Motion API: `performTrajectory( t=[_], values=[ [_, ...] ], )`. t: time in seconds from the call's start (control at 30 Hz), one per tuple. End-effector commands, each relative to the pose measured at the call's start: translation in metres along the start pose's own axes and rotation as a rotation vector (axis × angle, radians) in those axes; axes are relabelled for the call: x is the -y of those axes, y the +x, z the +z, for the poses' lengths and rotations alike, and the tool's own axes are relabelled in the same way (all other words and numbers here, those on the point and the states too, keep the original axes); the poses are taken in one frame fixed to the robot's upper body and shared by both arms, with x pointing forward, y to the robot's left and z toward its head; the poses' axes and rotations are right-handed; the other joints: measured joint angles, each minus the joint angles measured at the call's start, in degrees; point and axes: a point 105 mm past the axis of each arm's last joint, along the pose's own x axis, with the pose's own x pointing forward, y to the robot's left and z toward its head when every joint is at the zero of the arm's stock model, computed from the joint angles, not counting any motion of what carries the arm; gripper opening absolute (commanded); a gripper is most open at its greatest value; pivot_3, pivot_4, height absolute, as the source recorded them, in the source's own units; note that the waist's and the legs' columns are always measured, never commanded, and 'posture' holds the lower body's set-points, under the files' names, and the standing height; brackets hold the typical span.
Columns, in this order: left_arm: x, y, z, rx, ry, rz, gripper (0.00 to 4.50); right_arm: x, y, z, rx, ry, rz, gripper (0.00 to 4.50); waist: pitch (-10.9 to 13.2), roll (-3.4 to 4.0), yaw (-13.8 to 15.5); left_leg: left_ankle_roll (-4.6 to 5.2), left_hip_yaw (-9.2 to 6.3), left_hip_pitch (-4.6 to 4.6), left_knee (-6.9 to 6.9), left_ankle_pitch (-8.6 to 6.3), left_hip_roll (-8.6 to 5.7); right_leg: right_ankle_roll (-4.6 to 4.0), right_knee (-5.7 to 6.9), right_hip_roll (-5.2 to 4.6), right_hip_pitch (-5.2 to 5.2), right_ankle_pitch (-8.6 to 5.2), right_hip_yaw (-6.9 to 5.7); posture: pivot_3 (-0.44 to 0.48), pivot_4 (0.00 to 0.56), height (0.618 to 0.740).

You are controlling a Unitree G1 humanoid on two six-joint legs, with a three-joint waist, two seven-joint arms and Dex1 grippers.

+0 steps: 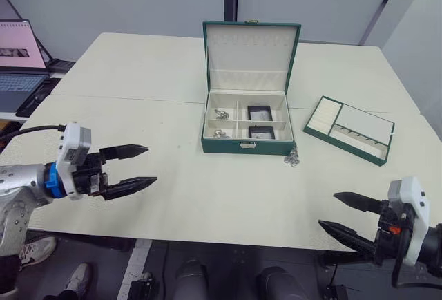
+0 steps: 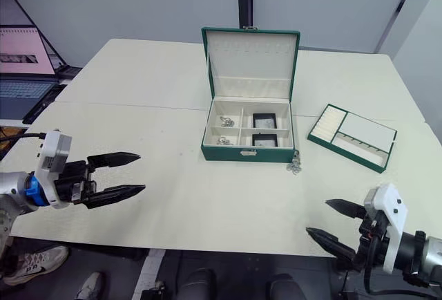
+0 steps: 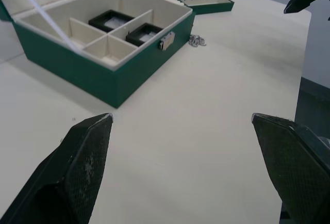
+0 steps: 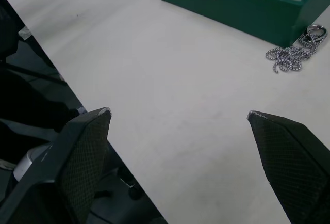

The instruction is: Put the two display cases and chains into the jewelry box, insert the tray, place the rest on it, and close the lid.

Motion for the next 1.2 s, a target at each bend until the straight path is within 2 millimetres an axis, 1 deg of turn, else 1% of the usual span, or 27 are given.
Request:
performTrajectory(
  t=[0.03,0.1,0.17,0.27,0.43,0.5,0.63,0.8,0.87,1.0,1.2],
  values=[
    [0.016,0.032,0.03,0.095,0.083,-0.1,4.49,-0.001,0.004,0.003,0.011,0.001,-0.004,4.5,-0.01,-0.02,0.09,0.0,0.0,-0.01,0.01,0.0,-0.01,0.0,-0.01,0.0,0.01,0.0,0.01,0.0,0.15,0.737],
    [0.023,0.043,0.038,0.13,0.099,-0.133,4.49,-0.001,0.005,0.002,0.01,0.01,-0.011,4.5,-0.01,-0.03,0.17,0.0,-0.01,-0.05,0.01,0.0,-0.02,0.0,-0.05,0.0,0.02,0.0,0.0,0.0,0.15,0.737],
    [0.027,0.047,0.04,0.136,0.103,-0.15,4.49,-0.002,0.006,0.002,0.01,0.013,-0.012,4.5,-0.01,-0.03,0.09,0.0,-0.02,-0.05,0.01,0.0,-0.02,0.0,-0.07,0.01,0.03,0.0,0.01,0.0,0.15,0.737],
    [0.029,0.047,0.039,0.126,0.107,-0.157,4.49,-0.002,0.007,0.003,0.008,0.012,-0.015,4.5,-0.01,-0.03,-0.27,0.0,-0.01,-0.02,0.0,0.0,-0.01,0.0,-0.06,0.04,0.02,0.0,0.08,0.0,0.15,0.737],
    [0.024,0.047,0.041,0.127,0.114,-0.152,4.49,-0.001,0.007,0.008,0.008,-0.008,-0.027,4.5,-0.01,-0.03,0.05,0.0,-0.06,-0.02,0.05,0.01,-0.01,0.0,-0.04,0.03,0.06,0.0,0.01,0.0,0.15,0.737],
    [0.023,0.047,0.041,0.129,0.118,-0.149,4.49,0.004,0.006,0.013,0.003,-0.044,-0.049,4.5,-0.01,-0.03,0.07,0.0,-0.07,-0.02,0.06,0.01,-0.02,0.0,-0.05,0.03,0.07,0.0,0.0,0.0,0.15,0.737],
    [0.021,0.048,0.043,0.134,0.113,-0.148,4.49,0.037,0.004,0.033,-0.03,-0.122,-0.127,4.5,-0.01,-0.03,-0.25,0.0,-0.02,-0.01,0.08,0.0,-0.02,0.0,-0.03,0.02,0.06,0.0,0.08,0.0,0.15,0.737],
    [0.018,0.049,0.042,0.131,0.121,-0.15,4.49,0.089,0.003,0.055,-0.124,-0.177,-0.213,4.5,0.0,-0.04,-0.03,0.01,-0.02,-0.01,0.09,0.0,-0.02,0.0,-0.07,0.02,0.04,0.0,0.06,0.0,0.15,0.737],
    [0.018,0.05,0.042,0.133,0.123,-0.149,4.49,0.104,0.005,0.056,-0.164,-0.169,-0.228,4.5,0.0,-0.03,-0.03,0.01,0.02,-0.02,0.07,0.0,-0.02,0.0,-0.1,0.01,0.01,0.01,0.09,0.0,0.15,0.737],
    [0.018,0.051,0.041,0.13,0.128,-0.149,4.49,0.14,0.009,0.048,-0.265,-0.194,-0.284,4.5,0.01,-0.02,-0.06,0.01,0.03,-0.03,0.06,0.0,-0.01,0.0,-0.11,0.0,-0.02,0.01,0.08,0.0,0.15,0.737],
    [0.019,0.052,0.04,0.132,0.129,-0.141,4.49,0.17,0.019,0.041,-0.345,-0.204,-0.265,4.5,0.05,0.04,-0.11,0.0,0.06,-0.01,0.09,0.01,0.0,-0.01,-0.07,-0.02,-0.04,0.01,0.09,0.0,0.15,0.737]
  ],
)
